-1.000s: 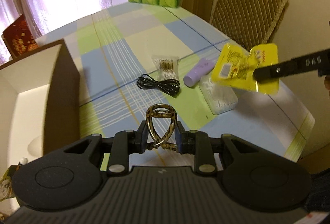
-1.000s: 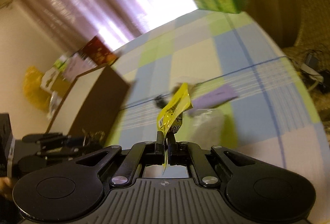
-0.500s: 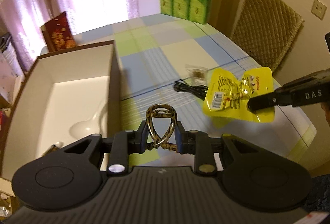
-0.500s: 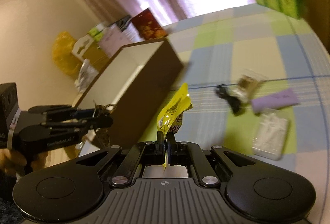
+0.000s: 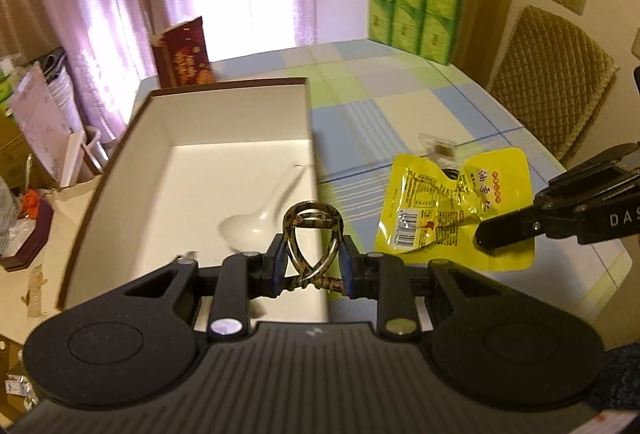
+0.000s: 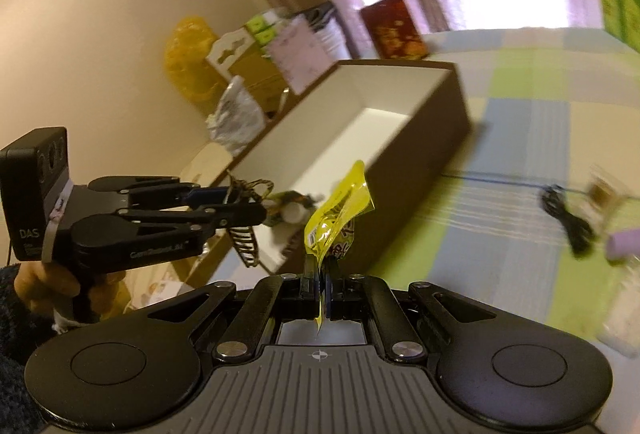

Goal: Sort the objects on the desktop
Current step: 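Lift the hair clip and yellow packet and carry both over the box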

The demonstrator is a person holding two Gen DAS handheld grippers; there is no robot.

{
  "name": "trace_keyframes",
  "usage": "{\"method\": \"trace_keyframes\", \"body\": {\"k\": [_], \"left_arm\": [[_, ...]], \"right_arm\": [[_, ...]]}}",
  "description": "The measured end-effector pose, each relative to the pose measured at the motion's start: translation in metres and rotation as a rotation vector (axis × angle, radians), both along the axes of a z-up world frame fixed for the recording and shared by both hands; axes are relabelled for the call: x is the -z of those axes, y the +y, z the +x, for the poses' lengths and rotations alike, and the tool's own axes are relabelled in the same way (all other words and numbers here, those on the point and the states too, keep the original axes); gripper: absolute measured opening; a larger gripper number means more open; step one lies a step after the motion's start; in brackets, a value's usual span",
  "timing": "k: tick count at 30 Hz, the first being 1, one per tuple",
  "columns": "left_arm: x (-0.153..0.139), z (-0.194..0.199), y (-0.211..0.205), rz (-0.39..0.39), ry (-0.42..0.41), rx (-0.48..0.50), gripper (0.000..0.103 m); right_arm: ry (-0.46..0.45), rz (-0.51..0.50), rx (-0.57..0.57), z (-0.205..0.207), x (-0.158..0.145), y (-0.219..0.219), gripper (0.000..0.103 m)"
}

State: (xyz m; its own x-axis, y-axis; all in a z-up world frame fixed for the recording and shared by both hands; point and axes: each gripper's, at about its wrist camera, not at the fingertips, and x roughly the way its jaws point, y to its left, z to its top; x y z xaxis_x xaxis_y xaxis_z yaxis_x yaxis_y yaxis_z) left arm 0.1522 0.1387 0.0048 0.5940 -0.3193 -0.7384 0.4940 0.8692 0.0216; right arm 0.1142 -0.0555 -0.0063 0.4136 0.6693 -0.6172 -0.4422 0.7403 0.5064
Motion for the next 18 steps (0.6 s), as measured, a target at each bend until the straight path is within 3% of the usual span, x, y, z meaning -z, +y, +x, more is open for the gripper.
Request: {"method": "trace_keyframes", "body": {"k": [10,18], "left_arm": [[-0.009,0.036,0.054,0.019,-0.05,-0.038,0.023],[0.014,0.092,0.07,0.073,-0.014,-0.005,0.023]], "right_arm": [[-0.044,0.0,-0.02,0.038,-0.003,0.064,0.0],[-0.078,-0.126,0.024,0.086,0.013,0.105,0.0]]}}
